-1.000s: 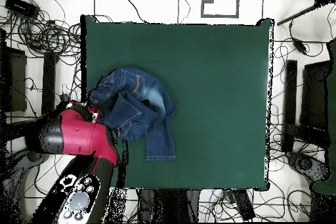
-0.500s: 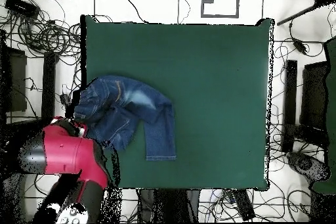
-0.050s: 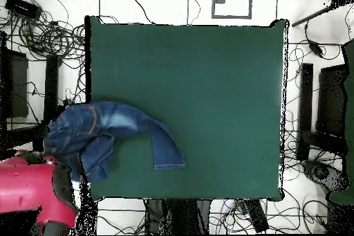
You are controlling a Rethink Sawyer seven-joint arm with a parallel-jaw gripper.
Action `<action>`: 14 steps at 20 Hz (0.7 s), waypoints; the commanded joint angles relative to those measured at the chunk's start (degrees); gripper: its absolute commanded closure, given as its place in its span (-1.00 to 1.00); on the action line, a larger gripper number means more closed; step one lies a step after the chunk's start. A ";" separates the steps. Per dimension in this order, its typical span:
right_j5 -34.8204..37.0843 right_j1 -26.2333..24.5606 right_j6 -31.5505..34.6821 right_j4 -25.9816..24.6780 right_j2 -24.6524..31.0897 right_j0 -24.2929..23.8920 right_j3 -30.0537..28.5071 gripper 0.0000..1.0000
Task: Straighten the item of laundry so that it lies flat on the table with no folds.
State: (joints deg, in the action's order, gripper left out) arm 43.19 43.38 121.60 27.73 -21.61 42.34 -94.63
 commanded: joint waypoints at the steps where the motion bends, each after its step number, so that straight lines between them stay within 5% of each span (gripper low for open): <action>1: 14.11 -0.47 34.23 2.66 -0.85 6.02 12.74 1.00; 8: 16.95 -4.43 43.01 2.43 -0.90 7.12 21.20 1.00; 14: 19.68 -0.77 42.78 0.65 0.72 5.54 20.47 1.00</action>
State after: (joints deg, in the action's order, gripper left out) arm 55.32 42.44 148.89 27.72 -22.79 48.87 -77.55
